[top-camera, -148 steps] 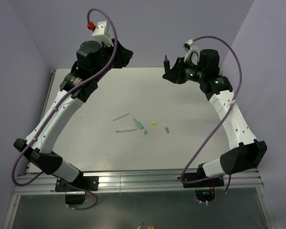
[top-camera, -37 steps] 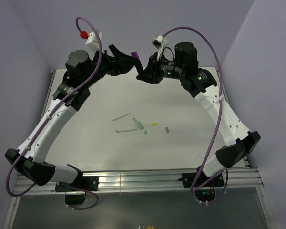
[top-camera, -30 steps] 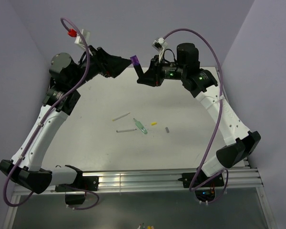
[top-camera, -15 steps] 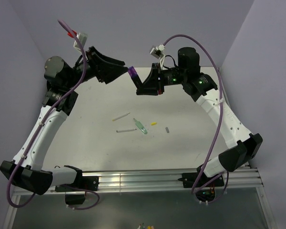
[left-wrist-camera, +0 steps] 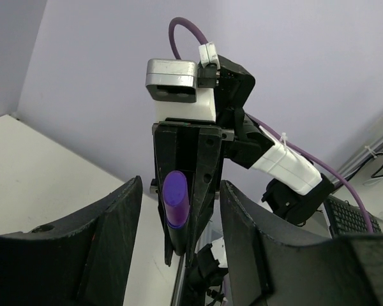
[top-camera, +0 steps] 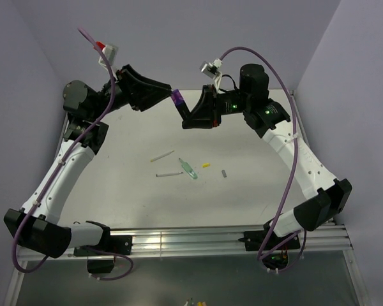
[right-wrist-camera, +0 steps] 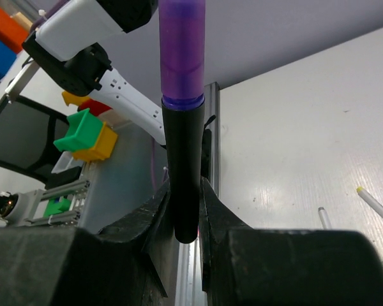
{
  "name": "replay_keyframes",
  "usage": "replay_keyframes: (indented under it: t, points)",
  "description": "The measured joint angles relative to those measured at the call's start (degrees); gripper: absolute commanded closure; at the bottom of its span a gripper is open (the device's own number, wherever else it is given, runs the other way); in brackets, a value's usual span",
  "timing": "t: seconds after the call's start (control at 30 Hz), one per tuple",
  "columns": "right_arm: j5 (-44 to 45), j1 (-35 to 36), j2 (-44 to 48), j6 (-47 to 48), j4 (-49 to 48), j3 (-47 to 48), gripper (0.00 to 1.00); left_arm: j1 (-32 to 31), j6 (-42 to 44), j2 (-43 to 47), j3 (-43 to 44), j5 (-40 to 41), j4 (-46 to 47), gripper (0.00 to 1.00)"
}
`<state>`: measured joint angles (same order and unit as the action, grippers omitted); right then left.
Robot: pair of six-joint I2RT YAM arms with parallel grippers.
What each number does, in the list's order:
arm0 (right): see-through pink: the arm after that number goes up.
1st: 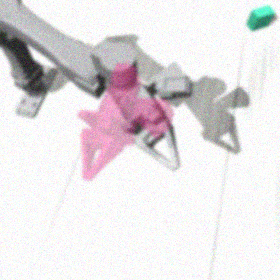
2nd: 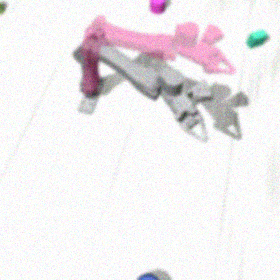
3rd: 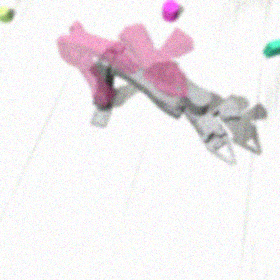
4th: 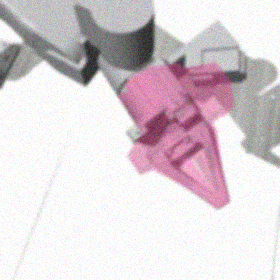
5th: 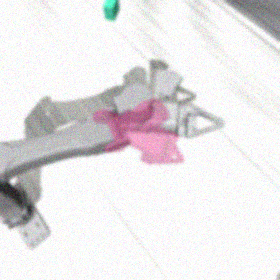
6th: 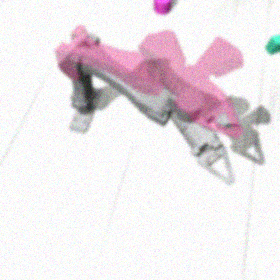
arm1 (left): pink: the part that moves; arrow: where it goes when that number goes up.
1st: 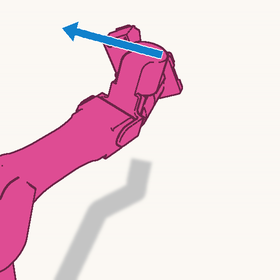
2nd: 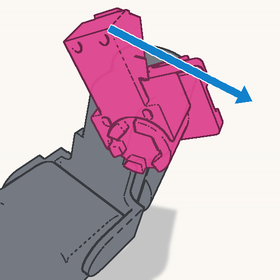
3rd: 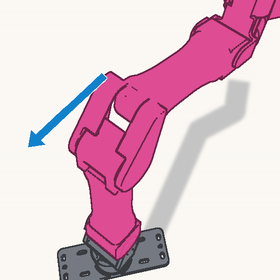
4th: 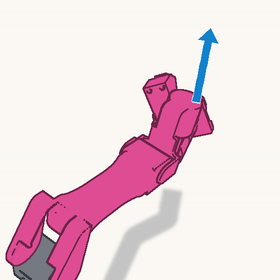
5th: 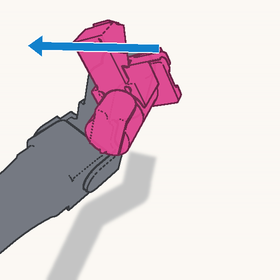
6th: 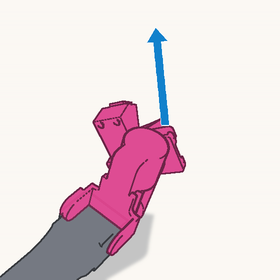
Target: Insert the pens into the pen caps
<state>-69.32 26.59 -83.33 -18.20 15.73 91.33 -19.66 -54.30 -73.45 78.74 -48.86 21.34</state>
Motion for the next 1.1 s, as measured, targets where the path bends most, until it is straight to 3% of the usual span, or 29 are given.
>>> replay_keyframes:
  t: [0.53, 0.93, 1.1]
  points:
    - [-0.1, 0.9, 0.0, -1.1, -1.2, 0.0, 1.0, -1.1, -0.8, -1.1, -0.6, 0.3, 1.0, 0.47]
    - [0.0, 1.4, 0.0, -1.5, -1.4, 0.0, 1.0, -2.5, -1.0, -1.9, -0.6, 0.0, 2.4, 0.68]
    - [-0.1, 1.4, 0.0, -1.7, -1.6, 0.0, 1.0, -2.6, -2.0, -1.9, -0.7, -0.7, 4.5, 0.63]
